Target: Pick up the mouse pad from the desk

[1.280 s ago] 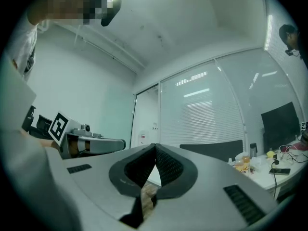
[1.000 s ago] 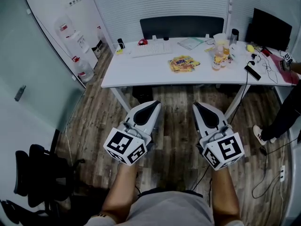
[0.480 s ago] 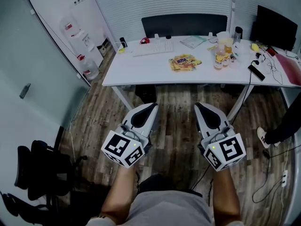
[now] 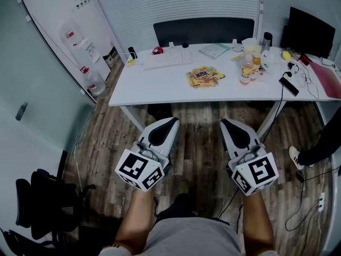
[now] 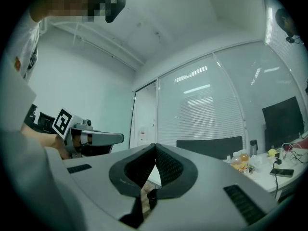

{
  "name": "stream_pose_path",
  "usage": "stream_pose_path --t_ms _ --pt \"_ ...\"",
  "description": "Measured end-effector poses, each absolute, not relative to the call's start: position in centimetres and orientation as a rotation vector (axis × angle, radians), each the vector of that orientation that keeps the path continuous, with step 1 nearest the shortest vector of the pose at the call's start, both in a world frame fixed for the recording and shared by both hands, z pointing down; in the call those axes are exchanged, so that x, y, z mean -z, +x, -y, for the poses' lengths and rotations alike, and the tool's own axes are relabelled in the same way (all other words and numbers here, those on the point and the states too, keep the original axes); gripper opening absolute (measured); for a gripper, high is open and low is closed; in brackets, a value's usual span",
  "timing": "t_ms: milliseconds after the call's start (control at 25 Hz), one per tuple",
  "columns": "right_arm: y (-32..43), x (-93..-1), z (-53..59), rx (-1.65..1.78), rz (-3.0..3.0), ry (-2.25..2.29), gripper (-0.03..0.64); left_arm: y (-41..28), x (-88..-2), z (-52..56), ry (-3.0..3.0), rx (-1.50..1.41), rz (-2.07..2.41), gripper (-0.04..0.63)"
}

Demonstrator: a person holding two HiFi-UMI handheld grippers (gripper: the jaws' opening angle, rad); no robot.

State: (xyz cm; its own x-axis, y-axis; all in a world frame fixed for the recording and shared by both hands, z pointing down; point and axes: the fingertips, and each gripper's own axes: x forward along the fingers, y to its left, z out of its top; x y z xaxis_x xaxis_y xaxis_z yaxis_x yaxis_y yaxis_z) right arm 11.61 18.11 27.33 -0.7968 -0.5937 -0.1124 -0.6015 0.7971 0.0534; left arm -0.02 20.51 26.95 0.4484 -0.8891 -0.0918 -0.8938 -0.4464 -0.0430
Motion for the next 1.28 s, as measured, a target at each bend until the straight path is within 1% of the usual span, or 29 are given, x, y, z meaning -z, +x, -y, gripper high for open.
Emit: stream_pose_path --t_ms 560,880,1280 --pt "4.7 -28.3 -7.5 -0.106 -2.906 -1.114 0.012 -8.3 -27.6 -9.1 -2.658 -0.081 -1.534 0.015" --pt "0.4 -29.6 -2.5 -0.101 -2.924 -1.203 0.012 -11.6 -28.7 -3.7 -2.72 -0.064 -1.431 0.015" --pt "-0.6 -31.5 2.0 -0.051 -2.928 -1.334 0.012 -14.2 -30.6 2.1 -2.793 -0.045 -1.385 0.015"
